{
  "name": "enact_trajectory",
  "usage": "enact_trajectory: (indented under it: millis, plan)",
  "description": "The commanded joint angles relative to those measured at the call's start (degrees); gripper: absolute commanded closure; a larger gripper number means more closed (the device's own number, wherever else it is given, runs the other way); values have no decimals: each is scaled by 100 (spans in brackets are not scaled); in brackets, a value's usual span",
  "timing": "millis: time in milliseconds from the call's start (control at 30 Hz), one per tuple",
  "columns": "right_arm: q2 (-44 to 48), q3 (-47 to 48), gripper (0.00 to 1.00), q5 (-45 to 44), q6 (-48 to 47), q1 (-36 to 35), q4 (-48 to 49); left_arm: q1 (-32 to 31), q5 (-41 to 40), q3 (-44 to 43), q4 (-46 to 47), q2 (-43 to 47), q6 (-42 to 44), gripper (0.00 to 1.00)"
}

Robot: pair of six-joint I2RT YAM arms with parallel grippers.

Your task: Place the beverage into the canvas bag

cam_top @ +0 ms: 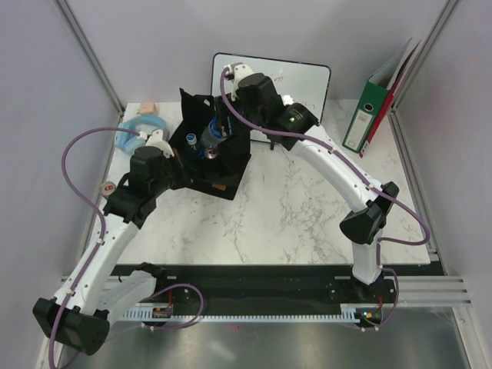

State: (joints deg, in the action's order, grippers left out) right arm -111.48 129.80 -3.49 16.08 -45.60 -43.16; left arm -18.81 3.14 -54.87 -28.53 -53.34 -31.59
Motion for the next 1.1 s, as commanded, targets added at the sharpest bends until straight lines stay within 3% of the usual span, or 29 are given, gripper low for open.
enact_trajectory:
  millis: [0,233,367,567,1067]
  plan:
    - [346,230,100,-670,-473,-159,-156,-9,275,-50,-56,236,-136,98]
    - [373,371,100,-1277,-851,-186,-905,-9,267,-120,-170,324,-145,98]
    - [268,458,100,-953,-861,-203,-817,-9,266,-182,-214,325,-136,98]
    - [-303,714,100,-1136,-983,-423,-791,-9,240,-199,-284,342,-119,98]
    - [-1130,907,100,-2402,-1703,-423,-413,-9,249,-200,-372,421,-49,98]
